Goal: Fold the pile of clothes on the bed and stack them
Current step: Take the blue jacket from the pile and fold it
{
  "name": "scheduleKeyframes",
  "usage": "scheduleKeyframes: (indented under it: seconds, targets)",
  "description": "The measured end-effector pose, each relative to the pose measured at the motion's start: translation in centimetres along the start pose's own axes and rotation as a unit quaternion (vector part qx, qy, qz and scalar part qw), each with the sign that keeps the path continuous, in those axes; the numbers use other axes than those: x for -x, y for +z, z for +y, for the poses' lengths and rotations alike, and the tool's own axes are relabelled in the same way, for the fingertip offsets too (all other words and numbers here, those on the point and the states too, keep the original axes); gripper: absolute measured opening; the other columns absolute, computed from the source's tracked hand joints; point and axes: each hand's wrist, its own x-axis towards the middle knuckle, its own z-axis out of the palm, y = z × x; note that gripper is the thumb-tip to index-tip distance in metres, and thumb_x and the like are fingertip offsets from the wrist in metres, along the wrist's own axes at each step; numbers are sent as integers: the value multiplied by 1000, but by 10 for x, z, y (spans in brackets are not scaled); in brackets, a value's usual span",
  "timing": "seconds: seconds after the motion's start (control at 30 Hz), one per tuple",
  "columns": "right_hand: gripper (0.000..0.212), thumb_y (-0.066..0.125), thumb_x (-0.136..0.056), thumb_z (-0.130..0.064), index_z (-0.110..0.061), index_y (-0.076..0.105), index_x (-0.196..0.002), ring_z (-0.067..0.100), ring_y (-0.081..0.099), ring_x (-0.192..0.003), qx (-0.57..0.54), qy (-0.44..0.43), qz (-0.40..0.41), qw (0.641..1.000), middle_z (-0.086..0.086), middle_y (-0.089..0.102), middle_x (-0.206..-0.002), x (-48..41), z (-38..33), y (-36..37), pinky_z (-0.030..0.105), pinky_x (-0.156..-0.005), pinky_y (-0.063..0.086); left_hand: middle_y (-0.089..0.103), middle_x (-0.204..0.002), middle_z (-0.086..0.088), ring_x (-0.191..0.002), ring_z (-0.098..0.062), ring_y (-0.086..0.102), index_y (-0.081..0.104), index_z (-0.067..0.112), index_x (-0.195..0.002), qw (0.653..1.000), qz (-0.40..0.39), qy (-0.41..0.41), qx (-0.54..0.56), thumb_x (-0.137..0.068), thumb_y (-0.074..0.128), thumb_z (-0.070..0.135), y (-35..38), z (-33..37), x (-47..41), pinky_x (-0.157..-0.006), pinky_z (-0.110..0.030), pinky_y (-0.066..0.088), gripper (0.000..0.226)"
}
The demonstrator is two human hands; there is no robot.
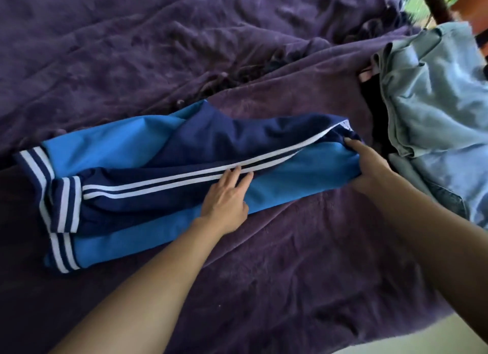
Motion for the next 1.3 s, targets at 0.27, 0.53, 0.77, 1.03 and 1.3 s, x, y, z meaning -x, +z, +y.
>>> scheduleKeyframes:
  seconds: [0.27,0.53,0.77,1.03,1.3]
  targets:
    - [46,66,-72,-29,-37,58,-116,8,65,-96,355,-540,-115,754,-14,66,-107,120,14,71,26,-78,52,64,-116,-4,-109,-20,56,62,17,-116,829,85,-255,491,-91,42,-1,-8,-22,18,-92,-29,44,37]
    - [68,58,-89,-19,-22,30,-150,28,48,-126,587,-365,-424,585,6,47,-144,124,107,115,36,-102,40,65,-105,-15,-100,-32,61,65,6,-105,842,284,-373,267,-91,45,0,-20,-91,101,-90,-40,49,26]
    - [22,66,-84,-23,-25,66,-106,7,63,-78,341,-382,-99,853,-11,68,-93,53,48,68,22,-74,49,39,-146,-11,-130,-31,40,52,21,-134,979,199,-40,-23,-86,52,16,6,-5,61,-94,-42,41,48]
    - [34,77,-78,-38,-23,68,-107,13,71,-85,259,-52,-292,919,0,73,-105,9,54,92,31,-71,59,24,-154,0,-131,-25,29,19,29,-149,986,51,-157,5,-92,44,16,49,-35,61,-103,-44,31,63]
    - [50,87,-62,-24,-11,67,-106,25,72,-83,306,-101,-344,882,9,74,-97,107,38,143,46,-72,58,29,-152,-7,-130,-30,34,26,23,-148,981,39,-178,71,-94,43,23,24,-45,84,-102,-46,34,56]
